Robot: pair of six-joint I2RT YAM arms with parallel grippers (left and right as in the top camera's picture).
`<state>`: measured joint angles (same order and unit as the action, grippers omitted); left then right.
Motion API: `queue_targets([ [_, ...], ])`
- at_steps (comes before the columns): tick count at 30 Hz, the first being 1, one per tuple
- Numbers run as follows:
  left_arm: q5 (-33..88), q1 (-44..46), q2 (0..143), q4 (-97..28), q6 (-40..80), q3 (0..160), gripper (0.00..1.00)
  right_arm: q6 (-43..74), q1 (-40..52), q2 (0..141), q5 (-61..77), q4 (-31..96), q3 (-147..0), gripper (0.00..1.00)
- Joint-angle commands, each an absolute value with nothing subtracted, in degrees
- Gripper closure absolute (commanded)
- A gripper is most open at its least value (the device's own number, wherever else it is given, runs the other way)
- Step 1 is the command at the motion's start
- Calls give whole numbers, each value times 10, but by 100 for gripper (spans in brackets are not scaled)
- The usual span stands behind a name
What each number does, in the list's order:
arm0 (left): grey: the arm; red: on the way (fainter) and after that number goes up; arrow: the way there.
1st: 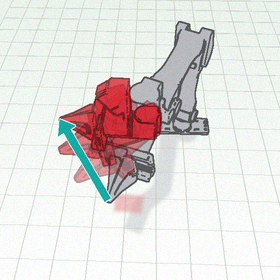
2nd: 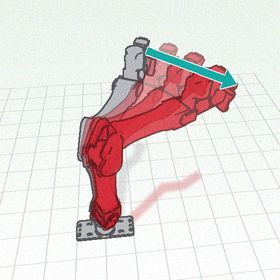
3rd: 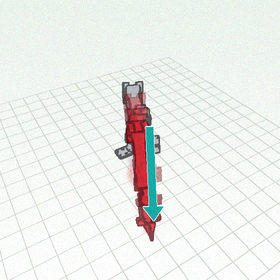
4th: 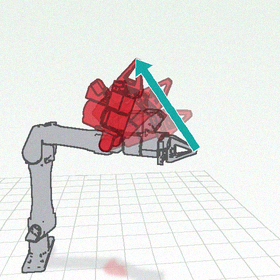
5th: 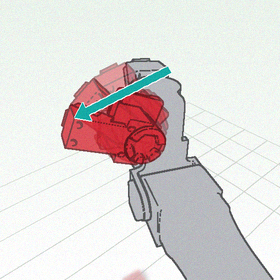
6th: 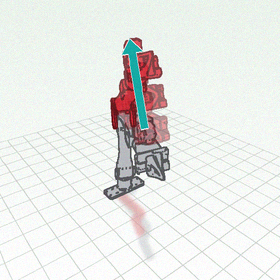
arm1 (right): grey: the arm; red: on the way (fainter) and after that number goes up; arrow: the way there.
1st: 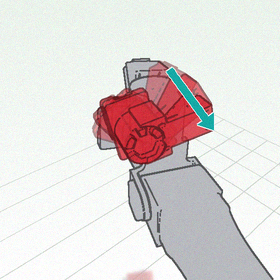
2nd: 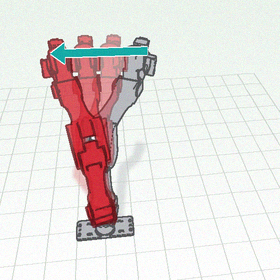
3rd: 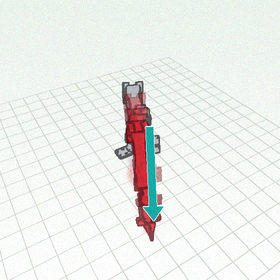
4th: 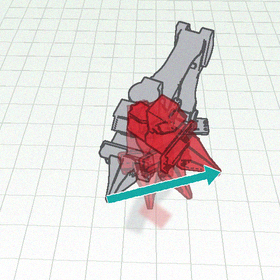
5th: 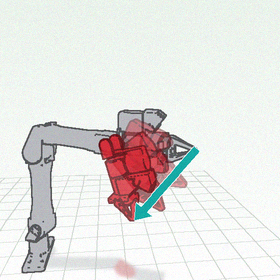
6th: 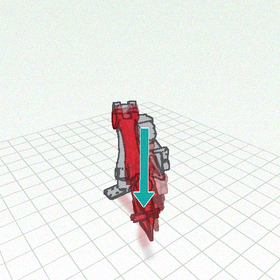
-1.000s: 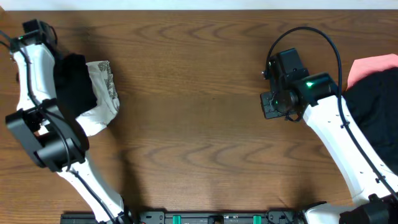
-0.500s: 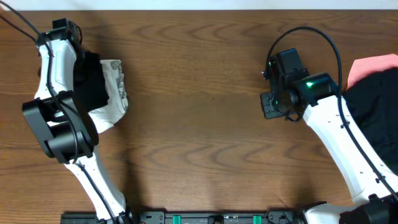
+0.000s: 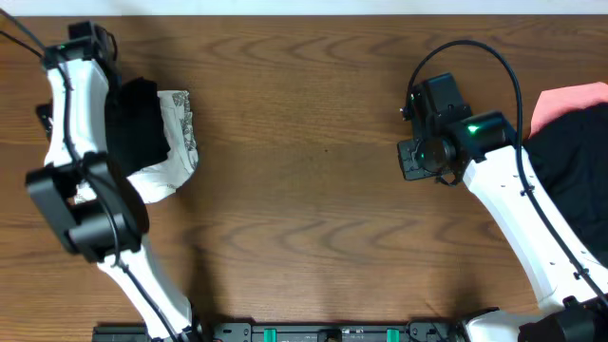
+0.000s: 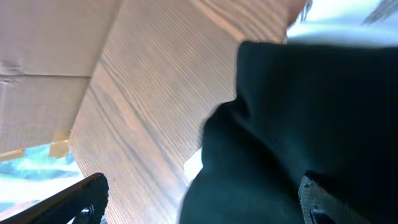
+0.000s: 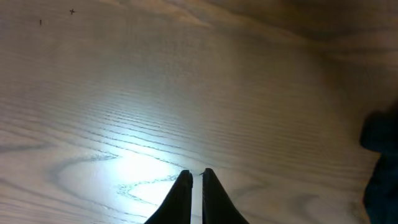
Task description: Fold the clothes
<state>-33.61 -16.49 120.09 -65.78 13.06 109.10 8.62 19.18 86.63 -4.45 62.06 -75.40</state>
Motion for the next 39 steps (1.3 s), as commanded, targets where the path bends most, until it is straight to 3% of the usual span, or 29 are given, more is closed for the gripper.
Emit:
queue_targets([
  [1, -302, -161, 1095, -670, 128, 1094, 2, 94, 187, 869, -42, 616, -752, 84],
  [8, -97, -160, 965, -670, 103, 1094, 2, 94, 188, 869, -23, 588, -752, 71],
  [12, 100, -160, 937, -685, 23, 1094, 2, 94, 188, 869, -23, 574, -752, 43],
  [16, 258, -149, 945, -685, -62, 1088, 2, 94, 188, 869, -19, 572, -752, 42],
  [21, 285, -122, 986, -683, -79, 1059, 1, 94, 188, 869, -19, 581, -752, 46],
  [22, 285, -116, 998, -683, -79, 1054, 17, 94, 188, 869, -18, 583, -752, 47],
  [24, 285, -98, 1029, -681, -79, 1047, 59, 94, 188, 869, -18, 586, -752, 48],
  [26, 285, -81, 1057, -674, -79, 1047, 74, 94, 188, 869, -18, 588, -752, 48],
  [30, 230, -43, 1119, -641, -79, 1047, 80, 94, 188, 869, -5, 589, -752, 50],
  [39, 86, -18, 1215, -608, -37, 1047, 81, 94, 188, 869, -1, 605, -752, 51],
])
